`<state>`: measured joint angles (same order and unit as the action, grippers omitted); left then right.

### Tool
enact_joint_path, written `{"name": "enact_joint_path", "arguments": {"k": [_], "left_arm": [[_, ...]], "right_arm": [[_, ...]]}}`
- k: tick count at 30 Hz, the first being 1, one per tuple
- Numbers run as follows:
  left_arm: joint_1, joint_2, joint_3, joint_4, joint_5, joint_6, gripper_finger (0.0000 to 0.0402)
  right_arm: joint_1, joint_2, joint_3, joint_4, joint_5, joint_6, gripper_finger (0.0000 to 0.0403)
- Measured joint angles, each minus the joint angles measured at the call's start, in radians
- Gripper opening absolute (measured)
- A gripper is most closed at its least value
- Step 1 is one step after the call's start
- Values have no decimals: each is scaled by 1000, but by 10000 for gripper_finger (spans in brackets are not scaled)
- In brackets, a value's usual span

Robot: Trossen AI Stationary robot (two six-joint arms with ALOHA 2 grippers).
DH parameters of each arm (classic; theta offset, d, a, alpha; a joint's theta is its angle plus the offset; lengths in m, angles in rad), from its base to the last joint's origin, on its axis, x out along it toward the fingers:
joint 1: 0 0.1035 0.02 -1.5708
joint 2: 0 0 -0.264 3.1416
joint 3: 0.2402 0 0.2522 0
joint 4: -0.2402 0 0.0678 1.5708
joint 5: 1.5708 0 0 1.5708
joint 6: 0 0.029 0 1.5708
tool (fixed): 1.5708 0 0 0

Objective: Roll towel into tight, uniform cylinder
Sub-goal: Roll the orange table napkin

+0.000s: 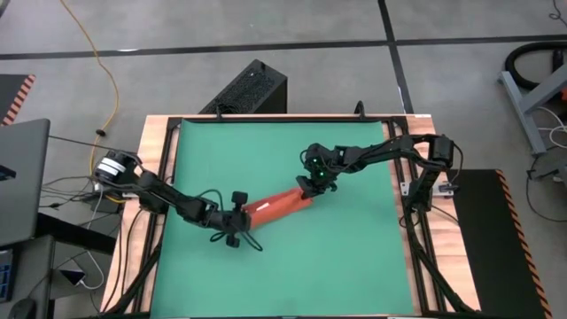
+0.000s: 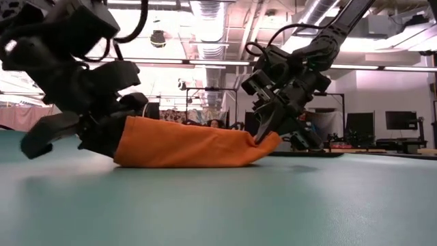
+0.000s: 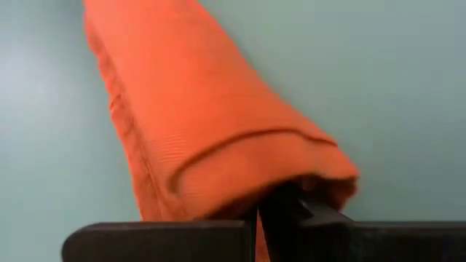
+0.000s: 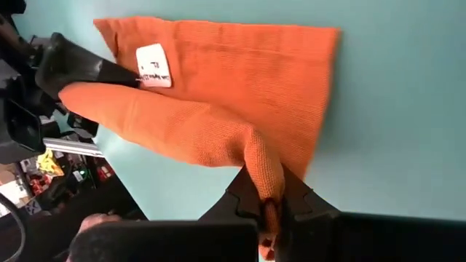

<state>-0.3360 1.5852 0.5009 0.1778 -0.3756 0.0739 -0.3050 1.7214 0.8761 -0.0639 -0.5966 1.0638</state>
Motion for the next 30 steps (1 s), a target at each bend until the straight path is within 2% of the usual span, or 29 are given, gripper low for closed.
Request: {"name": "enact_joint_path", "arguments": {"k": [7,12,20,24,27,30], "left_arm": [[-32,-24,62,-96,-15,-17,0],[-46,-24,92,-111,-24,65,0],[-47,-28,94,-114,-179,231,0],[-84,-54,95,-116,-217,231,0],[-124,-76,97,-126,-243,289,0],[-156,-89,97,-191,-326,344,0]], "right_arm": [[-4,0,0,-8,55,-16,18],[6,1,0,-2,76,-23,18],[54,1,-1,19,58,-56,18],[63,1,-1,19,83,-75,18],[63,1,-1,19,108,-86,18],[67,1,-1,19,121,-90,18]]}}
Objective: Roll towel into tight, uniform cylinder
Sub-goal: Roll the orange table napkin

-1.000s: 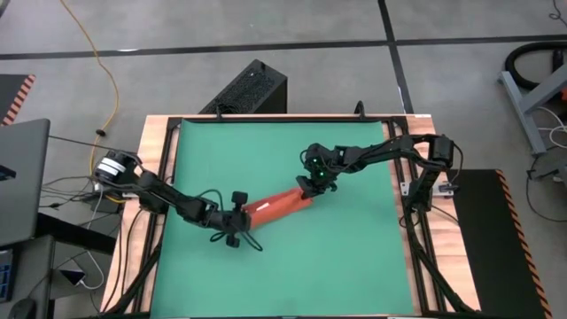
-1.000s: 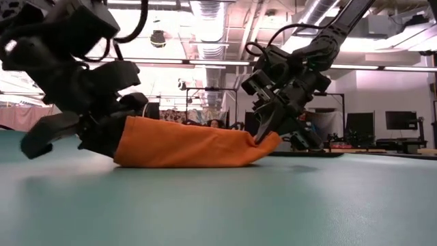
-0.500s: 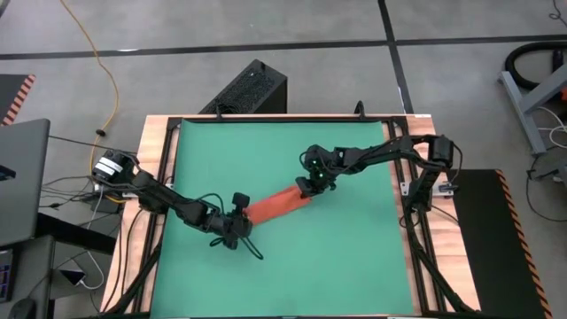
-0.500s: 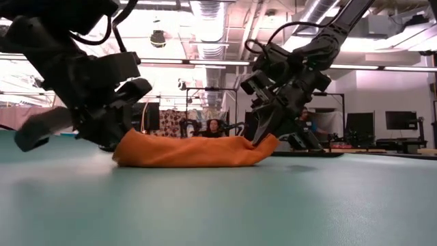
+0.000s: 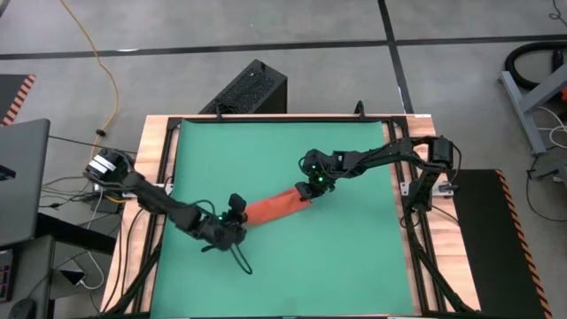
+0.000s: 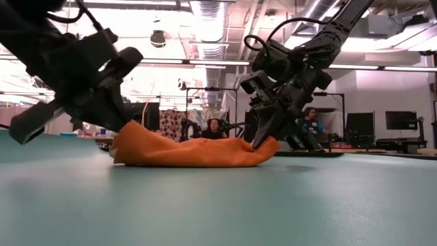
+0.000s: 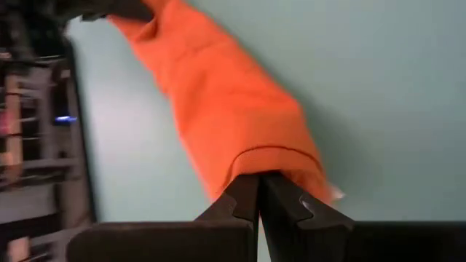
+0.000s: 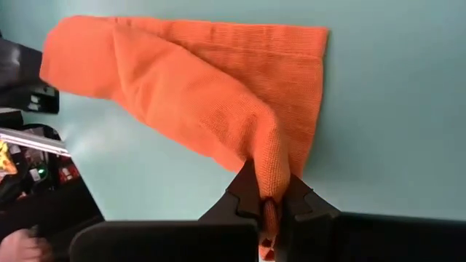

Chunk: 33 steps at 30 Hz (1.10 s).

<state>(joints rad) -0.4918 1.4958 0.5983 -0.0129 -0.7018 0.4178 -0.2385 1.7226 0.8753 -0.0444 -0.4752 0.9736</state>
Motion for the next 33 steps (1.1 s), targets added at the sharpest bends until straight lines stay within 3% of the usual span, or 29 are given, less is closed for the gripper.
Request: {"name": "enact_joint_path", "arguments": {"k": [4,10,12,14,18,23,28,33], "left_arm": [[-38,0,0,-95,-143,7,0],[-144,-30,31,-286,-538,-145,0],[-173,-61,49,-290,-570,-159,0],[-184,-113,49,-258,-506,-185,0],[-108,-191,49,-185,-168,-168,0],[-22,-249,50,-161,-179,-159,0],[33,-265,49,-186,-158,-145,0],[128,-263,49,-161,105,-144,0]], "right_arm": [[15,0,0,0,7,-15,18],[47,0,0,-1,11,-30,18],[55,0,0,-4,27,-37,18],[59,0,0,-2,38,-42,18],[63,0,0,26,63,-75,18],[78,0,1,112,59,-92,18],[107,0,38,92,58,-160,18],[132,0,97,20,63,-241,18]]}}
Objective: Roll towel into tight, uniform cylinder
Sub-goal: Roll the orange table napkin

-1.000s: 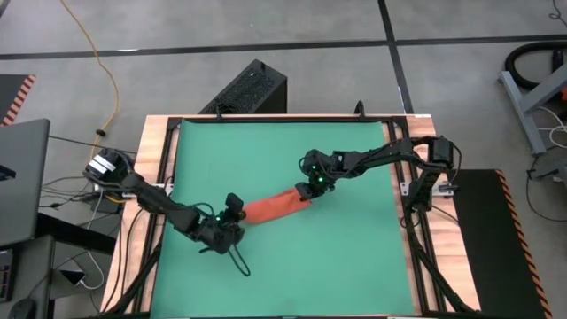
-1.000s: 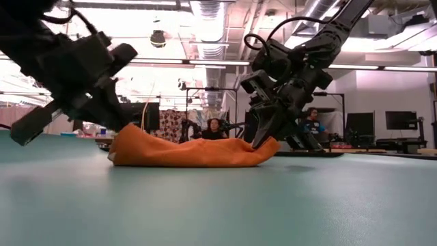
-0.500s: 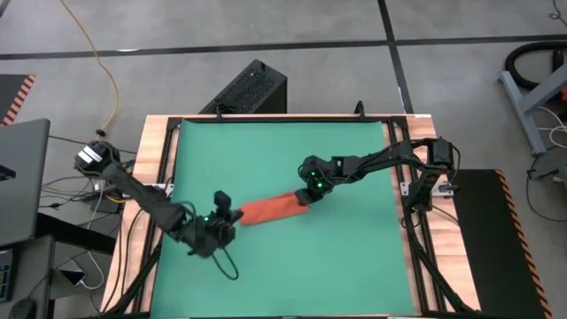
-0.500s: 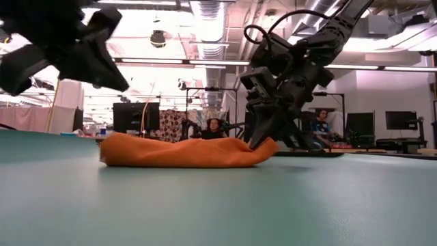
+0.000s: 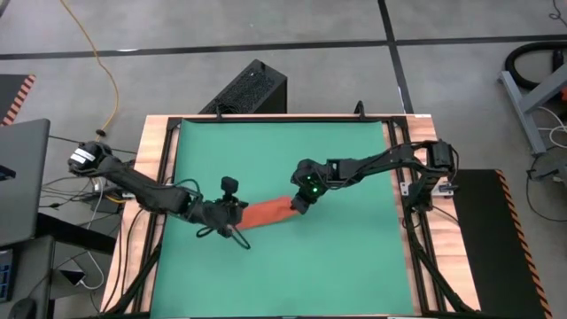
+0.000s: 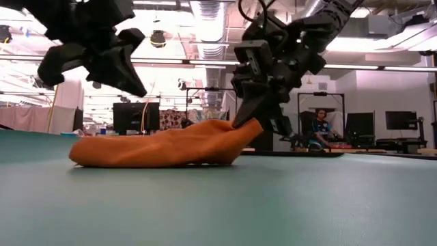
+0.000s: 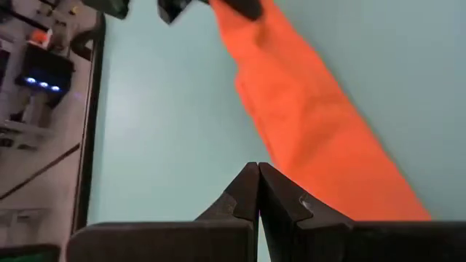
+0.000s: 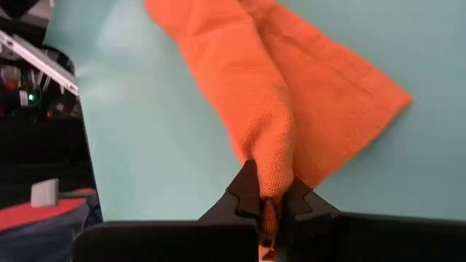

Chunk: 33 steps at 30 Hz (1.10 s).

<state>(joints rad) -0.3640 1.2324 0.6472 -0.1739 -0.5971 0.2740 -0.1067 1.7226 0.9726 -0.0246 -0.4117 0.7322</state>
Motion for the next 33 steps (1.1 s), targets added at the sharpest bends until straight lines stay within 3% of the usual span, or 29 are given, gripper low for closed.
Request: {"name": "enact_joint_path", "arguments": {"k": [4,8,17,20,22,26,33], "left_arm": [[49,0,0,86,55,32,0],[112,22,0,90,255,12,0],[232,169,0,87,265,-9,0],[267,197,0,89,415,8,0],[272,196,0,84,519,16,0],[260,174,28,-11,620,-26,0],[199,172,63,-103,638,-55,0]], "right_arm": [[16,0,26,-21,28,-33,18],[28,0,27,-26,42,-42,18],[46,0,27,-36,44,-87,18],[51,0,27,-37,44,-102,18],[55,0,27,-43,53,-114,18],[53,0,27,-53,75,-116,18],[38,0,27,-51,101,-117,19]]}}
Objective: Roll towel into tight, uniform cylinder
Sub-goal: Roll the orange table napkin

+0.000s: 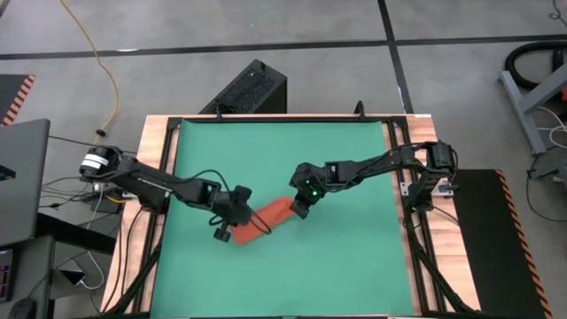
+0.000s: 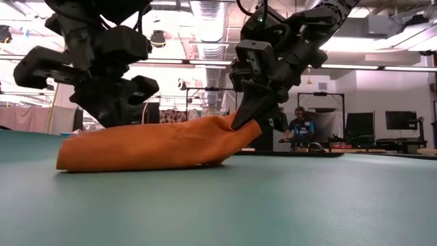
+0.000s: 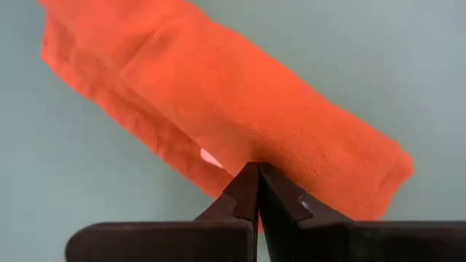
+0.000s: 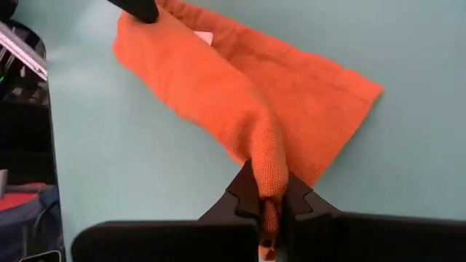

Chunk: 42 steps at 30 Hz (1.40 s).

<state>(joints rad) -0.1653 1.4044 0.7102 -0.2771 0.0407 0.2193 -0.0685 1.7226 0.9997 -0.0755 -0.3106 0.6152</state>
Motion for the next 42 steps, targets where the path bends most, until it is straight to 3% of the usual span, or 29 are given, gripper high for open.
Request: {"name": "enact_joint_path", "arguments": {"k": [6,23,27,35,42], "left_arm": [[-32,0,1,4,-28,-1,0],[-37,0,1,-2,-58,-3,0],[-37,0,1,-2,-68,12,0],[-37,0,1,-22,-75,29,0],[-37,0,0,-36,-75,29,0]], "right_arm": [[11,0,0,4,91,-24,39],[5,0,0,9,104,-151,70],[4,0,0,23,108,-178,109],[-31,0,0,52,132,-201,228],[-64,0,-1,154,129,-282,246]]}}
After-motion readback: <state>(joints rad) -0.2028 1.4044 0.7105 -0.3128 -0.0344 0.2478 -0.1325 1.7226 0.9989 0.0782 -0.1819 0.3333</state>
